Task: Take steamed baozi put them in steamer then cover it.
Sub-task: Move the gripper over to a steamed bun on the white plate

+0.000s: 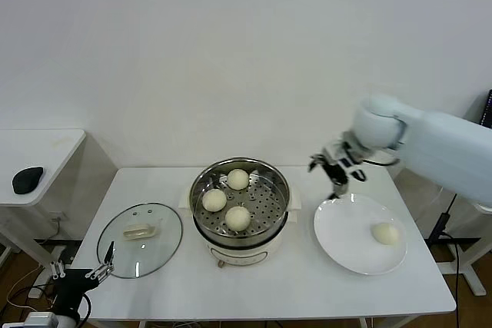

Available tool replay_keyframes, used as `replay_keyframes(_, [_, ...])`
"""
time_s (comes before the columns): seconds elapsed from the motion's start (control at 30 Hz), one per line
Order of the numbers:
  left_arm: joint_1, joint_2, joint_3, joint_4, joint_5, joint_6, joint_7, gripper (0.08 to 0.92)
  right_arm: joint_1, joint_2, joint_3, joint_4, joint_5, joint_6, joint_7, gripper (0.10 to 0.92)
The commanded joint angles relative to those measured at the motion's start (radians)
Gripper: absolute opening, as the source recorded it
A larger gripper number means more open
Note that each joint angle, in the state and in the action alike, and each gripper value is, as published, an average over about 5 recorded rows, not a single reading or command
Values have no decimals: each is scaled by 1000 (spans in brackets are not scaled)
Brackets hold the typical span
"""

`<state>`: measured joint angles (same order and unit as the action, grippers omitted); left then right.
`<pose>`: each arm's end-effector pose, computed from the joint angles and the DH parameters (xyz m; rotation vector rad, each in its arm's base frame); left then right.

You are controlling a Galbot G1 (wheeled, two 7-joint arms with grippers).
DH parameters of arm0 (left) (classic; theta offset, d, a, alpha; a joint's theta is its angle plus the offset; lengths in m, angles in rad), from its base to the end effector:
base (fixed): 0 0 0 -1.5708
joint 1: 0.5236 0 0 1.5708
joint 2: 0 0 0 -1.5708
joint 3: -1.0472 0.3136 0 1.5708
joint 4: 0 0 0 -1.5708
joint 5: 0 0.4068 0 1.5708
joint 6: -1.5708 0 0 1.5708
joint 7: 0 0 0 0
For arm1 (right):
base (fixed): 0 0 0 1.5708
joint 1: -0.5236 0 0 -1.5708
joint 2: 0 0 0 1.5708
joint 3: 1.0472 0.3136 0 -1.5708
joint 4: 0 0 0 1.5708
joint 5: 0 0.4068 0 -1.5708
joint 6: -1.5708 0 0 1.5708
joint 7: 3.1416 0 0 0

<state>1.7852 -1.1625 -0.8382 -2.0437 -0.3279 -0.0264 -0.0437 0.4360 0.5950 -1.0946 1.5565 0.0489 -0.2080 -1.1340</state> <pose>0.2055 0.1538 -0.2859 0.1443 -2.9689 -0.2800 0.5119 -0.0368 -0.0643 1.4187 -1.3259 1.6296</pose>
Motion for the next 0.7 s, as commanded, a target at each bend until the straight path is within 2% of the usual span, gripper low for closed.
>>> replay_keyframes(0.03, [3,1,1,6,1,-2,-1,823,-374,-210,290,-33,-142,-29,-15,823])
replay_keyframes(0.23, [9,2,-2,3,3,-3,-2,823,-540,-199,433,-89,-207,-19,1,823])
replay_keyframes(0.7, [11,1,-9,9,2,-3,-1,823,-639,-100,533,-266,-313,22,23,823])
